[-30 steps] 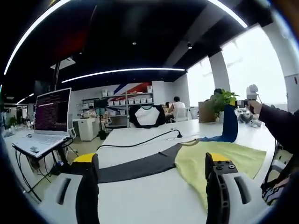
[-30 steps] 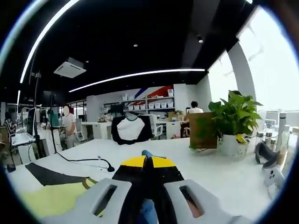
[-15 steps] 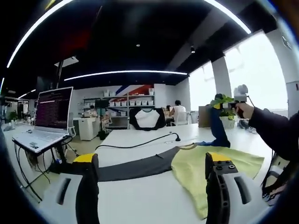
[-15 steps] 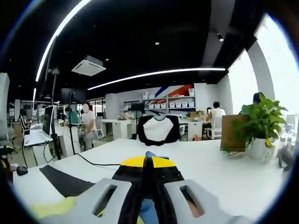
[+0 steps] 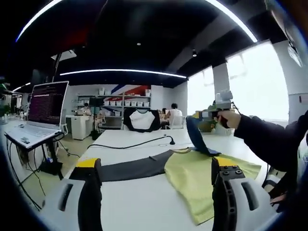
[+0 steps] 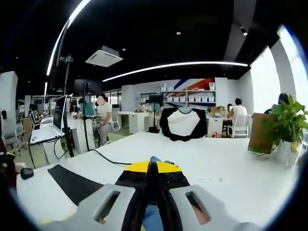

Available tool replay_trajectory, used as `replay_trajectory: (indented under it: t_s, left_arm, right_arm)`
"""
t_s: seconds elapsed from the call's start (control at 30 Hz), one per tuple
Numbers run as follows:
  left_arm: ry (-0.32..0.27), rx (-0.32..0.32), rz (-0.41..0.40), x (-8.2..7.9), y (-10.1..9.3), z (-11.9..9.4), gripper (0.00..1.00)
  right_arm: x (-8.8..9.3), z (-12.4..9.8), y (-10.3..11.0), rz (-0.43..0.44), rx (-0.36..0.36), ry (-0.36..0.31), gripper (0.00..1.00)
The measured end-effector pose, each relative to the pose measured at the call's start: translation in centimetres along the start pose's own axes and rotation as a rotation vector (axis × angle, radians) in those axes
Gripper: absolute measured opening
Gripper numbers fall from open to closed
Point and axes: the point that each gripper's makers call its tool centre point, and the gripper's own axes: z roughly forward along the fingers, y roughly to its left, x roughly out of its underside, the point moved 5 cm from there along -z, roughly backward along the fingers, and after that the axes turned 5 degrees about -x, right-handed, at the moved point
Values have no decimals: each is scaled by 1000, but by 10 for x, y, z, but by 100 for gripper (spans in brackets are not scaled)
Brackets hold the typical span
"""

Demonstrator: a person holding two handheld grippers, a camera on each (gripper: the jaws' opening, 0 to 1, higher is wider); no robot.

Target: Fold the garment on the visible template until the final outline fits inside the template.

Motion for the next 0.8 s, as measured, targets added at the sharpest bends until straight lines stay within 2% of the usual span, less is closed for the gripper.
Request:
replay_trajectory:
  t_s: [0.23, 0.4, 0.8]
  left_arm:
    - [8, 8, -6, 3, -2, 1, 100]
    - [33, -8, -15, 7, 1, 0, 100]
    - [59, 7, -46, 12, 2, 0, 100]
  right_arm:
    - [35, 12, 11, 5, -14, 84, 0]
    - [67, 26, 28, 19, -44, 145, 0]
    - [101, 50, 54, 23, -72, 237, 0]
